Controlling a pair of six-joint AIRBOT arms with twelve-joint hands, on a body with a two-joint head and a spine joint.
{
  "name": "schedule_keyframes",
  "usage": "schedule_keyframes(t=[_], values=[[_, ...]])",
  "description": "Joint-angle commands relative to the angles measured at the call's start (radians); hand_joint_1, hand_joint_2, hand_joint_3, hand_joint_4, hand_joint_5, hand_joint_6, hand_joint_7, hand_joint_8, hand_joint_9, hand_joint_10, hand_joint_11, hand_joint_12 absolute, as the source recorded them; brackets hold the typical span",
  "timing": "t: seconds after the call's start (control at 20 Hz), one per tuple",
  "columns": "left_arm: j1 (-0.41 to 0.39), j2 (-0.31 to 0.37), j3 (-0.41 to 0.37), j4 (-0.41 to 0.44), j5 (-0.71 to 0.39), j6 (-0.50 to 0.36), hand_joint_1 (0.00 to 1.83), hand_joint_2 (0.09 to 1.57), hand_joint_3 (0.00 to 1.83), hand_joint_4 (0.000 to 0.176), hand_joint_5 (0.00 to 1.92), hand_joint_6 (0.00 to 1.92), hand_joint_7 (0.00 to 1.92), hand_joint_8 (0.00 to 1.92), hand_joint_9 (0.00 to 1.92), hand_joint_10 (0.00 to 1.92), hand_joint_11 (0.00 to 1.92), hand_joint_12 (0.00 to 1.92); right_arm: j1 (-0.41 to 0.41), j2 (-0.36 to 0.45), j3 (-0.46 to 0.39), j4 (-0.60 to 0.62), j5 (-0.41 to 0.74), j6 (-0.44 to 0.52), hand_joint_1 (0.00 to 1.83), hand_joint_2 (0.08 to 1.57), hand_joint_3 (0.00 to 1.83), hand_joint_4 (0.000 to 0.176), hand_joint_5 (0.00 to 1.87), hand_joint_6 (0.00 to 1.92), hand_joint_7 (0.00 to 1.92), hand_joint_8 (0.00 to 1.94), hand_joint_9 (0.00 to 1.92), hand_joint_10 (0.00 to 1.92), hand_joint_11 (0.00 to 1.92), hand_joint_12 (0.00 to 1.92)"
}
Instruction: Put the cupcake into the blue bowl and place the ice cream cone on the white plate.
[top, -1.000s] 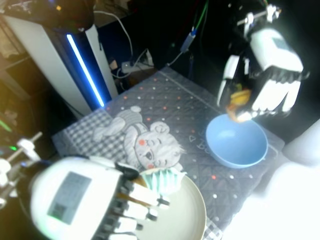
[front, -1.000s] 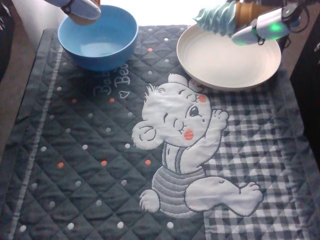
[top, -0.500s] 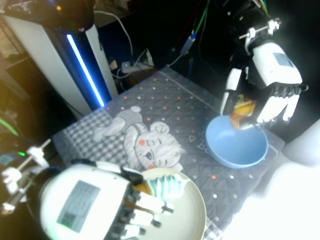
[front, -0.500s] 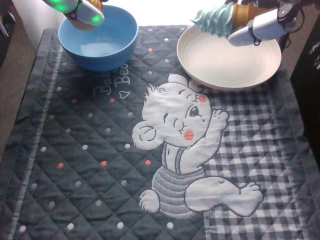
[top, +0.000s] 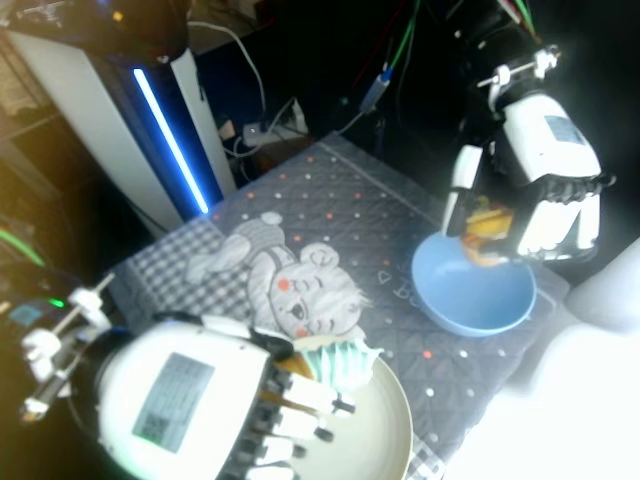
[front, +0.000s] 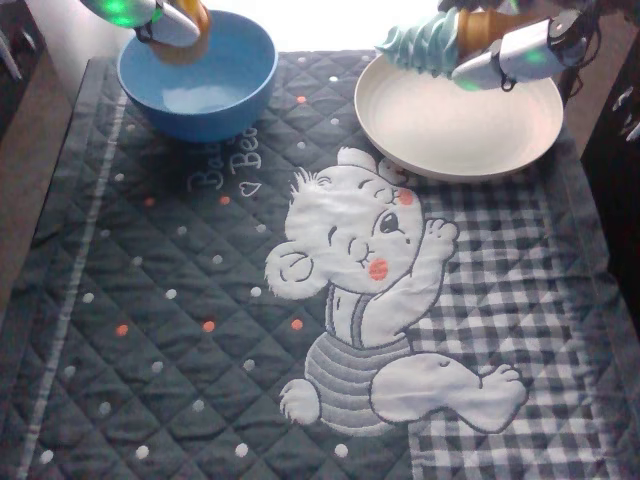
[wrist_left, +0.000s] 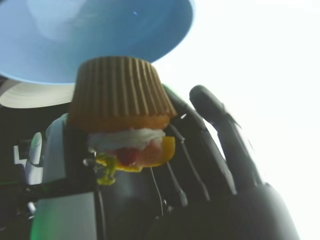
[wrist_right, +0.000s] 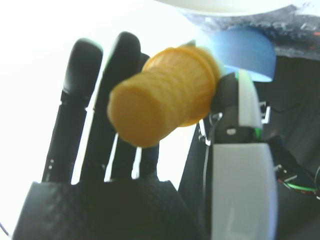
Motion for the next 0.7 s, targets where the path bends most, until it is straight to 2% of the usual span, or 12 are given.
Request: schedule_keyframes(t=[0.0, 0.05, 0.1, 0.15, 0.3, 0.4, 0.45, 0.5, 0.55, 0.6, 0.65], values=[[-0.006, 0.0, 0.003, -0.024, -0.066, -0.002, 1.12, 0.98, 0.0, 0.01, 0.56, 0.01, 0.48, 0.0, 0.43, 0.0, 0.02, 0.82, 0.017, 0.004, -0.001, 0.022, 0.125, 0.007, 0.78, 0.99, 0.0, 0.11, 0.17, 0.0, 0.31, 0.0, 0.38, 0.03, 0.06, 1.03], [-0.005, 0.0, 0.002, -0.024, -0.068, -0.002, 1.12, 0.98, 0.0, 0.01, 0.56, 0.01, 0.48, 0.0, 0.43, 0.0, 0.02, 0.82, 0.017, 0.004, -0.001, 0.022, 0.125, 0.007, 0.78, 0.99, 0.0, 0.11, 0.17, 0.0, 0.31, 0.0, 0.38, 0.03, 0.06, 1.03], [-0.003, 0.0, 0.002, -0.024, -0.069, -0.002, 1.06, 0.94, 0.0, 0.062, 0.46, 0.0, 0.38, 0.0, 0.3, 0.0, 0.0, 0.61, 0.017, 0.004, -0.001, 0.022, 0.125, 0.007, 0.74, 0.95, 0.0, 0.173, 0.01, 0.0, 0.04, 0.0, 0.18, 0.0, 0.0, 0.91], [-0.002, 0.0, 0.002, -0.024, -0.071, -0.002, 1.08, 0.93, 0.0, 0.053, 0.44, 0.0, 0.37, 0.0, 0.3, 0.0, 0.0, 0.59, 0.017, 0.004, -0.001, 0.022, 0.125, 0.007, 0.72, 0.93, 0.0, 0.175, 0.0, 0.0, 0.01, 0.0, 0.1, 0.02, 0.0, 0.71], [0.002, 0.0, 0.0, -0.024, -0.08, -0.002, 1.06, 0.92, 0.0, 0.077, 0.43, 0.0, 0.38, 0.0, 0.31, 0.01, 0.0, 0.64, 0.017, 0.004, -0.004, 0.022, 0.125, 0.007, 0.74, 0.92, 0.0, 0.176, 0.0, 0.0, 0.0, 0.0, 0.02, 0.0, 0.0, 0.53], [0.006, 0.0, -0.001, -0.025, -0.085, -0.002, 1.05, 0.92, 0.0, 0.055, 0.43, 0.0, 0.39, 0.0, 0.31, 0.0, 0.0, 0.64, 0.017, 0.004, -0.007, 0.022, 0.125, 0.007, 0.76, 0.93, 0.0, 0.176, 0.0, 0.0, 0.0, 0.0, 0.0, 0.0, 0.0, 0.4], [0.008, 0.0, -0.002, -0.025, -0.087, -0.002, 1.04, 0.92, 0.0, 0.06, 0.43, 0.0, 0.38, 0.0, 0.3, 0.0, 0.0, 0.64, 0.017, 0.004, -0.008, 0.022, 0.126, 0.007, 0.75, 0.92, 0.0, 0.176, 0.0, 0.0, 0.0, 0.0, 0.02, 0.0, 0.0, 0.55], [0.01, 0.0, -0.002, -0.025, -0.09, -0.002, 1.04, 0.92, 0.0, 0.048, 0.43, 0.0, 0.39, 0.0, 0.32, 0.0, 0.0, 0.69, 0.017, 0.004, -0.01, 0.022, 0.127, 0.007, 0.75, 0.92, 0.01, 0.176, 0.0, 0.0, 0.0, 0.0, 0.02, 0.0, 0.0, 0.57], [0.011, 0.0, -0.002, -0.025, -0.09, -0.002, 1.03, 0.92, 0.0, 0.063, 0.42, 0.0, 0.39, 0.0, 0.32, 0.0, 0.0, 0.72, 0.017, 0.004, -0.012, 0.022, 0.131, 0.007, 0.76, 0.92, 0.01, 0.176, 0.0, 0.0, 0.0, 0.0, 0.02, 0.0, 0.0, 0.58], [0.012, 0.001, -0.002, -0.025, -0.09, -0.002, 1.04, 0.93, 0.0, 0.06, 0.42, 0.0, 0.38, 0.0, 0.31, 0.0, 0.0, 0.72, 0.017, 0.004, -0.014, 0.022, 0.135, 0.007, 0.75, 0.91, 0.0, 0.176, 0.0, 0.0, 0.0, 0.0, 0.03, 0.0, 0.0, 0.59], [0.012, 0.002, -0.002, -0.025, -0.09, -0.002, 1.05, 0.92, 0.0, 0.034, 0.43, 0.0, 0.4, 0.01, 0.32, 0.01, 0.0, 0.72, 0.017, 0.004, -0.016, 0.021, 0.137, 0.007, 0.74, 0.92, 0.0, 0.176, 0.0, 0.0, 0.0, 0.0, 0.02, 0.0, 0.0, 0.55]])
